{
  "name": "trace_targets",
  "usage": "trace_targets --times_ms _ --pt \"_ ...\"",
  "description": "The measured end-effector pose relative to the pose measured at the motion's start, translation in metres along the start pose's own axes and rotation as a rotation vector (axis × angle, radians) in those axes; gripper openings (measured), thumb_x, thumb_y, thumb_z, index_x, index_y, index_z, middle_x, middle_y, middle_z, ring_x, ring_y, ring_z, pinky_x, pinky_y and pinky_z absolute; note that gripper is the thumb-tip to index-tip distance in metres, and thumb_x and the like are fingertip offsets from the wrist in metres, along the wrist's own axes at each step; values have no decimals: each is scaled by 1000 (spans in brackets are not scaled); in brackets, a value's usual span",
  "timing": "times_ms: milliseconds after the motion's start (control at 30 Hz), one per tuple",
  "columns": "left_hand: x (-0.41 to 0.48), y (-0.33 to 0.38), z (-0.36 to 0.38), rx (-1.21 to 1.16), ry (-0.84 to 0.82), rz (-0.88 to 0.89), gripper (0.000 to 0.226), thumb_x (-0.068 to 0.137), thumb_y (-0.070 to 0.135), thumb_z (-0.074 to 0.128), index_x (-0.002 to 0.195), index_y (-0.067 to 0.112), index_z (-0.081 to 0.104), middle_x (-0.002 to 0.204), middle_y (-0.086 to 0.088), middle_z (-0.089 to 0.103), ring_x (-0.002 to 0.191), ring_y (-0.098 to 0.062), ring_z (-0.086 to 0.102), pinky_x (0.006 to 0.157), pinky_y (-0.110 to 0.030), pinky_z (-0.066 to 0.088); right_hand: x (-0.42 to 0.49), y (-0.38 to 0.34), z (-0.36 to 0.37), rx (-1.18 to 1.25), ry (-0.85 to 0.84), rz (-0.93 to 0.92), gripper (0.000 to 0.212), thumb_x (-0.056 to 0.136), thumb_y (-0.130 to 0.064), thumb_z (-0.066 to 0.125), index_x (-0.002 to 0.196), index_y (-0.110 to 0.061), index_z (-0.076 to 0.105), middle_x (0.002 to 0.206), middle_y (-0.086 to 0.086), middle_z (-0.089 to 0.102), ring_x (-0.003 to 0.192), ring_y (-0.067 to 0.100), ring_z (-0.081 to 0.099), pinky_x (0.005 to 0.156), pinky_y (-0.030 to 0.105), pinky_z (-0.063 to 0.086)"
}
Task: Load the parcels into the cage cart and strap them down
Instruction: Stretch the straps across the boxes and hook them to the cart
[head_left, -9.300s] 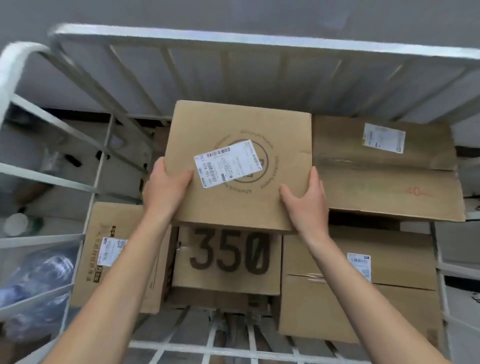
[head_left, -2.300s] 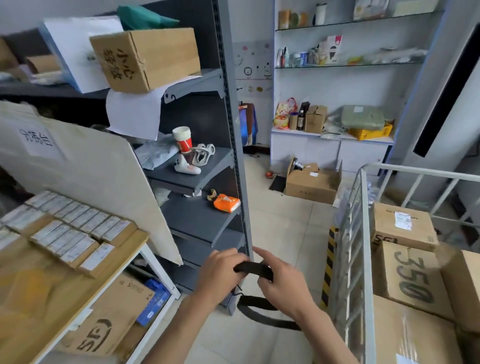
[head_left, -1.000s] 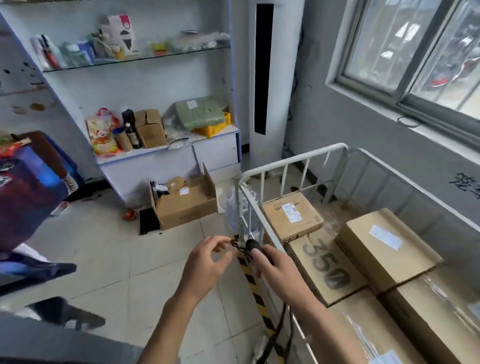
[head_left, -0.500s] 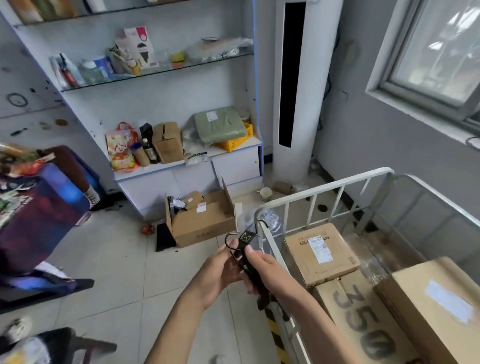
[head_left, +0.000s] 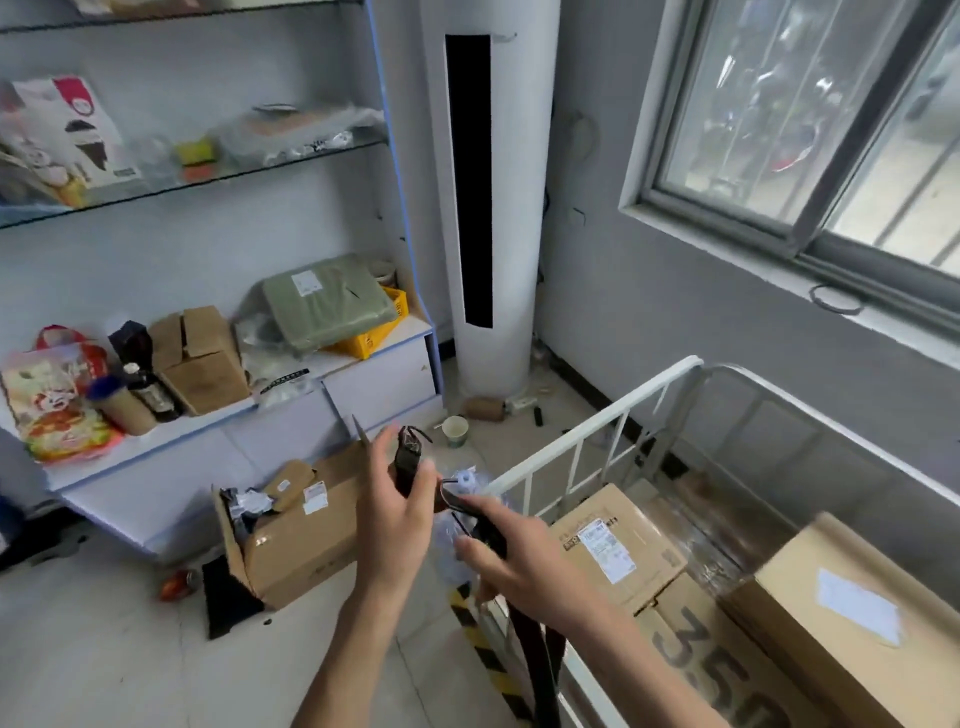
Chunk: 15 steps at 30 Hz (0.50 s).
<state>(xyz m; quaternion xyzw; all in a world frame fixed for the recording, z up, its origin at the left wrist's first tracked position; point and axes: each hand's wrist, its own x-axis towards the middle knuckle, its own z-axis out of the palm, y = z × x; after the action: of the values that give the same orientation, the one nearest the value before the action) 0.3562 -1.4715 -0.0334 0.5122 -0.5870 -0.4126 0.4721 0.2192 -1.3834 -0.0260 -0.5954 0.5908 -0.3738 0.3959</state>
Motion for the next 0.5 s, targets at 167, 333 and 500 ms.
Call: trace_targets --times_ms 167,333,500 --pt "56 12 31 -143 -134 62 47 99 22 59 143 27 43 117 2 71 98 -1 70 74 -12 54 38 -3 -27 -120 334 17 20 103 -21 48 111 -26 65 69 -10 65 56 7 67 55 15 50" --pt "85 27 67 -249 -203 68 43 95 33 57 136 38 47 95 4 77 92 -12 73 66 -18 58 51 3 -71 155 686 86 26 106 -16 41 100 -16 67 95 -1 77 86 12 73 77 38 58" --pt "111 30 93 -204 -132 35 45 91 41 56 135 35 48 95 1 77 92 -25 74 77 -49 62 48 9 -164 407 982 -119 26 108 -24 38 118 -23 63 77 6 70 51 21 64 51 31 55"
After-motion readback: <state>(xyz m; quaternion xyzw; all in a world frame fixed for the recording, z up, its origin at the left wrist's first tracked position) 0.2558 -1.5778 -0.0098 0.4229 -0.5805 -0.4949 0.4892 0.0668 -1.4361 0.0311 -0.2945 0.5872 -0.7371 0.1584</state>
